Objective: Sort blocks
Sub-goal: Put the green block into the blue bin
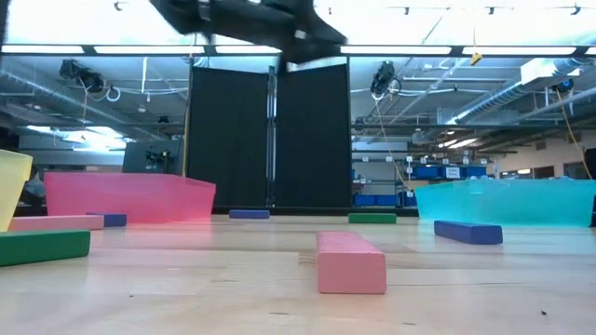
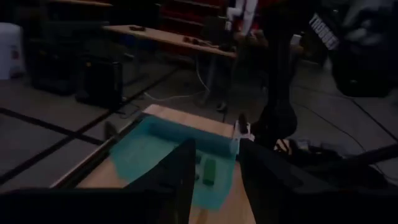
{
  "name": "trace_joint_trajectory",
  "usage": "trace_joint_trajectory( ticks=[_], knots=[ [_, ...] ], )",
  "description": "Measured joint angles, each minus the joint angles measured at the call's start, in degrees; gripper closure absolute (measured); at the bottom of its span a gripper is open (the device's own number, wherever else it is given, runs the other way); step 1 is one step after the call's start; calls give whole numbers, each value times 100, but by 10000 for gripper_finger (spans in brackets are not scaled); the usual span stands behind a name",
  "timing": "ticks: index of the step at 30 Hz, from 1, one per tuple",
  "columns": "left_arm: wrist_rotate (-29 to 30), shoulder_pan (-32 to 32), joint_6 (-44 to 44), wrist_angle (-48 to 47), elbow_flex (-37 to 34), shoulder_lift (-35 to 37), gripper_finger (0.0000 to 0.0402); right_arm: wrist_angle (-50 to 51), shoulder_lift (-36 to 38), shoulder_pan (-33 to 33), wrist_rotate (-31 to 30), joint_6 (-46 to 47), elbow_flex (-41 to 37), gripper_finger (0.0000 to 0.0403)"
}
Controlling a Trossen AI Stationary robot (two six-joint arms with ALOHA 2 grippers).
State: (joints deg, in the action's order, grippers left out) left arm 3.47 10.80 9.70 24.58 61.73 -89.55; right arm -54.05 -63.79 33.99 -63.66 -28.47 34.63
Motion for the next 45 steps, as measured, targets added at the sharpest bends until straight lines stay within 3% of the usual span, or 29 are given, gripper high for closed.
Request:
trace_joint_trajectory(
  ticks=[3, 7, 11, 16, 19, 30, 36, 45],
  knots=[
    [305, -185, 119, -4, -778, 829, 271, 1245, 0, -687, 229, 1019, 2, 181],
    [663, -526, 107, -16, -1467, 1847, 271, 2773, -6, -1754, 1834, 2797, 2, 186],
    [1036, -897, 105, -496, -1819, 2640, 271, 3498, -154, -2604, 3127, 3480, -2, 186],
    [1759, -1492, 105, -1529, -1888, 3210, 271, 3985, -484, -3283, 3939, 3494, 9, 186],
    [2256, -1910, 119, -1937, -1892, 3316, 271, 4764, -921, -3727, 4568, 3614, 266, 186],
    [3575, -3186, 295, -2024, -1890, 3337, 271, 7293, -2933, -4510, 5502, 2233, 2004, 185],
    [4242, -3785, 413, -2036, -1890, 3284, 271, 7740, -3478, -4949, 5928, 1501, 2334, 185],
    [4801, -4206, 592, -1971, -1890, 2905, 271, 7681, -4042, -5437, 6379, 1342, 2355, 185]
  ],
)
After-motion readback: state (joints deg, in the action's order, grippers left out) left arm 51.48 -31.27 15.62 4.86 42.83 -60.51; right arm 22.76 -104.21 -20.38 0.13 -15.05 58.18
